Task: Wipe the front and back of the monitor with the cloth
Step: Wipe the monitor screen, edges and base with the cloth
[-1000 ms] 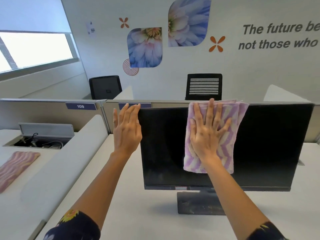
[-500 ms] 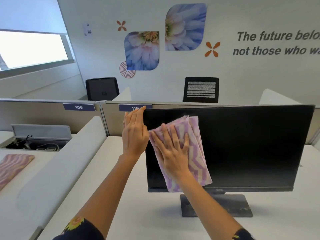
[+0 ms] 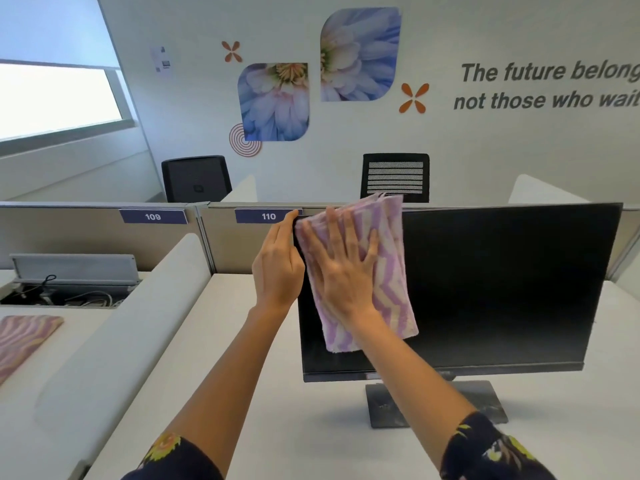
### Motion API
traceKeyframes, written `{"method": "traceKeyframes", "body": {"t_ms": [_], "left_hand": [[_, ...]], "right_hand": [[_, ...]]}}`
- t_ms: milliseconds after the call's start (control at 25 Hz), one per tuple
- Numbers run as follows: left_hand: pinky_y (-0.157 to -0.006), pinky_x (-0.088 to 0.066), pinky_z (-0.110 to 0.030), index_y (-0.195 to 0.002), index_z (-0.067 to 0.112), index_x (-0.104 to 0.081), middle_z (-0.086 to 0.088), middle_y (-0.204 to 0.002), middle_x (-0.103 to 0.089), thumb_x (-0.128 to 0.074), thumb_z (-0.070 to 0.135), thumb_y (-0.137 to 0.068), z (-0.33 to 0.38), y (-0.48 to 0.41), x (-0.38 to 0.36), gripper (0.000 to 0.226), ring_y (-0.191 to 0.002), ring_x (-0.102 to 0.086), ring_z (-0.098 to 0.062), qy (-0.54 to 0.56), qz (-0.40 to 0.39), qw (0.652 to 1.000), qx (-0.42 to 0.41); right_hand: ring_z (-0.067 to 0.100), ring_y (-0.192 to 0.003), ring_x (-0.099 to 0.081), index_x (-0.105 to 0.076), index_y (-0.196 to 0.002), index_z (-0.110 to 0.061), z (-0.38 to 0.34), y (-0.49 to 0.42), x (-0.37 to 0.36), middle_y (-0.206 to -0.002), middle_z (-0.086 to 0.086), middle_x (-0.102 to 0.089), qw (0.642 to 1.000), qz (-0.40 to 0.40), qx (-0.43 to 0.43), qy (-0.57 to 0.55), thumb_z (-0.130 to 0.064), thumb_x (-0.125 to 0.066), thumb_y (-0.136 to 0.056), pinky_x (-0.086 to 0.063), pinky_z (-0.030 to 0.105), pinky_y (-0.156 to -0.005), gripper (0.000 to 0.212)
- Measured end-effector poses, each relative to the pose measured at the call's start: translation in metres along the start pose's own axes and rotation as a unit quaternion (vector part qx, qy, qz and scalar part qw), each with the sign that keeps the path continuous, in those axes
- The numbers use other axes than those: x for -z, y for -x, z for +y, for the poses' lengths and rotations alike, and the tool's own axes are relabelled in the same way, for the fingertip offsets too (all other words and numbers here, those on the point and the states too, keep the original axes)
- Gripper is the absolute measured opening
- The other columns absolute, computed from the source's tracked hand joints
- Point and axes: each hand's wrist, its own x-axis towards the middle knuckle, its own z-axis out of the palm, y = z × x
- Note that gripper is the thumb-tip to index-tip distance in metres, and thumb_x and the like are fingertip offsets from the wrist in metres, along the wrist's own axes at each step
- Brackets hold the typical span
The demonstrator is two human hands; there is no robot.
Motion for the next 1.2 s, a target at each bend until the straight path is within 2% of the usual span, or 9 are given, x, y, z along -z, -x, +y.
{"method": "traceKeyframes", "body": {"t_ms": [160, 320, 400, 560, 680, 760, 840, 1040, 1200], "left_hand": [[-0.096, -0.052, -0.034, -0.145, 0.018, -0.044, -0.003, -0.133, -0.060, -0.036, 0.010, -0.100, -0.008, 0.011, 0.001, 0.046, -0.117, -0.059, -0.018, 0.089, -0.029, 0.995, 0.035], [-0.099, -0.048, -0.023, -0.139, 0.021, -0.051, 0.010, -0.131, -0.060, -0.041, 0.012, -0.102, -0.007, 0.049, -0.005, 0.040, -0.120, -0.057, -0.010, 0.166, -0.031, 0.982, 0.089], [-0.096, -0.049, -0.021, -0.133, 0.025, -0.056, 0.017, -0.124, -0.061, -0.042, 0.007, -0.101, -0.007, 0.064, -0.005, 0.039, -0.116, -0.059, -0.008, 0.197, -0.008, 0.970, 0.144], [-0.095, -0.053, -0.032, -0.122, 0.023, -0.065, 0.008, -0.116, -0.069, -0.041, 0.005, -0.101, -0.004, 0.075, -0.008, 0.036, -0.109, -0.065, -0.011, 0.283, 0.016, 0.926, 0.251], [-0.093, -0.055, -0.034, -0.117, 0.018, -0.068, 0.004, -0.111, -0.071, -0.040, 0.002, -0.100, -0.004, 0.080, -0.003, 0.036, -0.104, -0.068, -0.011, 0.315, 0.016, 0.906, 0.283], [-0.092, -0.056, -0.035, -0.111, 0.018, -0.070, 0.001, -0.107, -0.073, -0.038, -0.001, -0.098, -0.009, 0.084, 0.000, 0.039, -0.101, -0.069, -0.014, 0.326, 0.007, 0.898, 0.296], [-0.092, -0.056, -0.036, -0.107, 0.018, -0.071, 0.000, -0.103, -0.074, -0.037, -0.002, -0.096, -0.016, 0.092, 0.001, 0.041, -0.099, -0.070, -0.015, 0.322, -0.009, 0.894, 0.310], [-0.096, -0.053, -0.033, -0.114, 0.021, -0.071, 0.007, -0.108, -0.073, -0.040, 0.007, -0.101, -0.030, 0.130, -0.007, 0.036, -0.103, -0.068, -0.011, 0.281, -0.047, 0.895, 0.344], [-0.094, -0.053, -0.026, -0.110, 0.026, -0.070, 0.009, -0.109, -0.072, -0.039, 0.005, -0.100, -0.027, 0.127, -0.005, 0.038, -0.105, -0.067, -0.008, 0.283, -0.052, 0.893, 0.346]], "right_hand": [[0.032, -0.151, -0.009, -0.012, -0.157, -0.031, -0.007, 0.052, -0.019, -0.165, 0.006, -0.006, 0.998, -0.034, 0.057, 0.024, -0.044, -0.049, -0.097, -0.008, 0.061, -0.117, 0.071], [0.034, -0.151, -0.004, -0.010, -0.156, -0.034, 0.022, 0.081, -0.007, -0.165, 0.006, -0.004, 0.995, -0.074, 0.058, 0.040, -0.047, -0.046, -0.097, -0.011, 0.063, -0.117, 0.071], [0.034, -0.151, -0.003, -0.013, -0.156, -0.033, 0.037, 0.063, 0.004, -0.165, 0.007, -0.005, 0.996, -0.069, 0.033, 0.040, -0.043, -0.044, -0.099, -0.012, 0.064, -0.116, 0.066], [0.033, -0.151, -0.004, -0.014, -0.156, -0.032, 0.034, -0.020, 0.021, -0.165, 0.009, -0.006, 0.999, -0.024, -0.011, 0.022, -0.038, -0.035, -0.102, -0.008, 0.065, -0.116, 0.058], [0.034, -0.151, -0.004, -0.014, -0.156, -0.032, 0.003, -0.041, 0.018, -0.165, 0.008, -0.007, 0.999, -0.016, 0.038, 0.014, -0.043, -0.028, -0.101, -0.007, 0.063, -0.117, 0.058], [0.035, -0.151, -0.006, -0.016, -0.156, -0.031, -0.018, -0.019, 0.004, -0.164, 0.009, -0.008, 0.996, -0.025, 0.085, 0.015, -0.044, -0.029, -0.101, -0.006, 0.063, -0.117, 0.059], [0.035, -0.151, -0.007, -0.020, -0.156, -0.029, -0.025, 0.019, -0.012, -0.164, 0.008, -0.010, 0.993, -0.035, 0.111, 0.028, -0.046, -0.040, -0.099, -0.004, 0.062, -0.118, 0.062], [0.035, -0.151, -0.006, -0.023, -0.155, -0.031, 0.002, 0.098, -0.024, -0.164, 0.005, -0.015, 0.982, -0.086, 0.168, 0.028, -0.050, -0.053, -0.093, 0.000, 0.058, -0.120, 0.072], [0.036, -0.151, -0.003, -0.016, -0.156, -0.030, 0.034, 0.083, -0.006, -0.165, 0.008, -0.008, 0.988, -0.088, 0.120, 0.038, -0.041, -0.060, -0.088, -0.004, 0.062, -0.118, 0.082]]}}
